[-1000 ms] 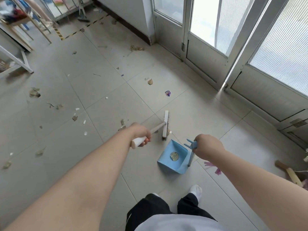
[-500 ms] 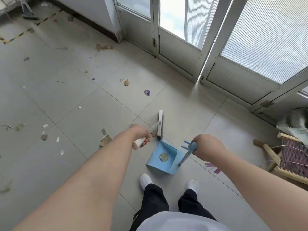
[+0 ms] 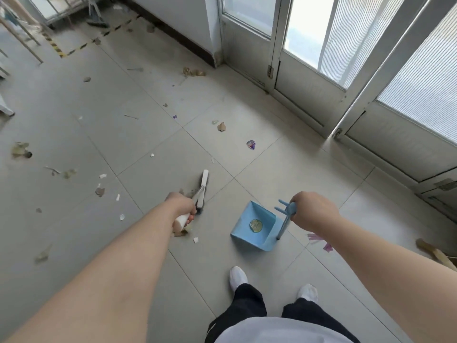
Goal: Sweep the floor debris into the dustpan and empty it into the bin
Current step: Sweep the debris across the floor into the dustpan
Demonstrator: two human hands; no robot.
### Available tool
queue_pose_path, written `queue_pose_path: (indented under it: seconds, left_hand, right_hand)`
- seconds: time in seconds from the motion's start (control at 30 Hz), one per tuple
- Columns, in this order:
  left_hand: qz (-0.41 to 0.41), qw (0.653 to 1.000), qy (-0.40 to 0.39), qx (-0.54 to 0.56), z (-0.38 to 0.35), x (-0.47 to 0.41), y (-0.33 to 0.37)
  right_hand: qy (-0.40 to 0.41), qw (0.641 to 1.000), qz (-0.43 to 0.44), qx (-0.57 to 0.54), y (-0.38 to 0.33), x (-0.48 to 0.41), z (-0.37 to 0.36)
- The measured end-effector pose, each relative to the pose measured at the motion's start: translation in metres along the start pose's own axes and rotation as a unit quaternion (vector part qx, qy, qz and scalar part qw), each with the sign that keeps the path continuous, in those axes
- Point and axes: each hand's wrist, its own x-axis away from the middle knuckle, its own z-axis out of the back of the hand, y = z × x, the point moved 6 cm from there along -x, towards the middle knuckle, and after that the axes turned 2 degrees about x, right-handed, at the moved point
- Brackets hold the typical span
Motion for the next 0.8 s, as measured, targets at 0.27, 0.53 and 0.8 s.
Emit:
queue_pose_path:
  seconds: [0.27,0.53,0.8]
  left_hand:
    - [0.004,0.997,0.019,0.081,0.002,0.013,0.007]
    - [-0.014,0.995,-0.039,0.090,-0.076,0.048,0.091]
    - [-0.070,0.994,-0.075,0.043,-0.155,0.068,0.191]
  right_hand:
    - [0.026,0.999,0.037,0.009,-0.006,-0.023,0.015]
    - [0.007,0.998,0.045,-0.043,0.053,-0.054,0.049]
    - [0.018,0.999,0.029,0.004,0.118,-0.089,0.077]
